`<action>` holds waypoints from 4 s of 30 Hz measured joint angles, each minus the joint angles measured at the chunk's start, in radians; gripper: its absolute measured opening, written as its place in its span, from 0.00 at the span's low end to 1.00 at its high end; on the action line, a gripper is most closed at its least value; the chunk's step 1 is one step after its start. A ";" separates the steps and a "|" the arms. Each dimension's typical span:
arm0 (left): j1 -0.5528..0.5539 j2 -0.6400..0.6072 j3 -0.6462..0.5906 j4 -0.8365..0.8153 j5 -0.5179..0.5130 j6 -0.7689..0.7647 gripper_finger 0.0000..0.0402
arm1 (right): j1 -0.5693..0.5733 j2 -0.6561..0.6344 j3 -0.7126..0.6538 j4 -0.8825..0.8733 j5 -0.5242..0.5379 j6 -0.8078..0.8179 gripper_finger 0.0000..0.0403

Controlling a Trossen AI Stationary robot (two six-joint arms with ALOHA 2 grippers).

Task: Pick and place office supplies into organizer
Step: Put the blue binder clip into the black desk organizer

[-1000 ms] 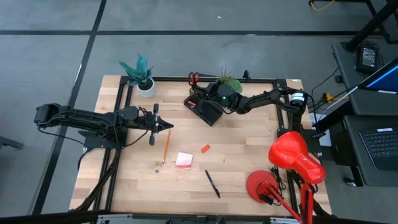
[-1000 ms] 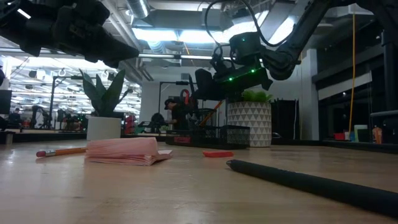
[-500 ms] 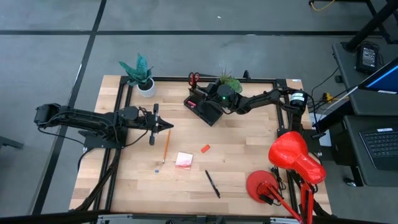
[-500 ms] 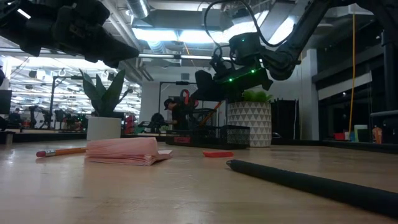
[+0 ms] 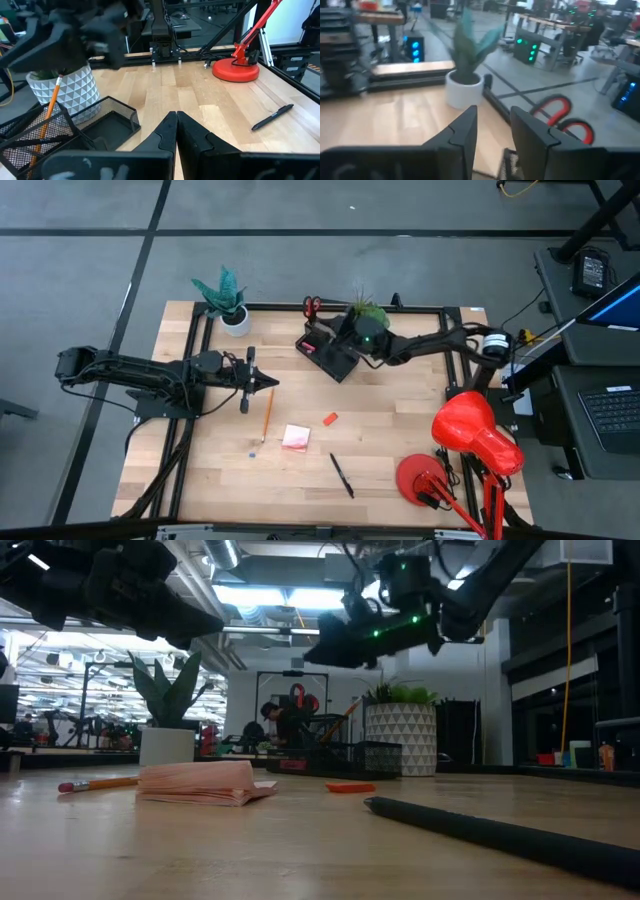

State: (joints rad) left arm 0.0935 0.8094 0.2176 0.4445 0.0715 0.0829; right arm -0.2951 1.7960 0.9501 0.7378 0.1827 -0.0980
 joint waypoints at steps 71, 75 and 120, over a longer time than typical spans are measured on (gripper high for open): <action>-0.818 0.353 0.242 -0.502 -0.257 -0.763 0.04 | 0.693 -0.043 -0.118 -0.148 0.230 0.144 0.02; -0.818 0.353 0.242 -0.566 -0.262 -0.796 0.08 | 0.690 -0.036 -0.118 -0.104 0.229 0.120 0.02; -0.817 0.521 0.241 -0.619 -0.282 -0.919 0.26 | 0.632 -0.036 -0.118 -0.092 0.224 0.018 0.02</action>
State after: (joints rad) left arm -0.7238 1.3306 0.4591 -0.1745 -0.2100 -0.8360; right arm 0.3370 1.7596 0.8322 0.6460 0.4066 -0.0803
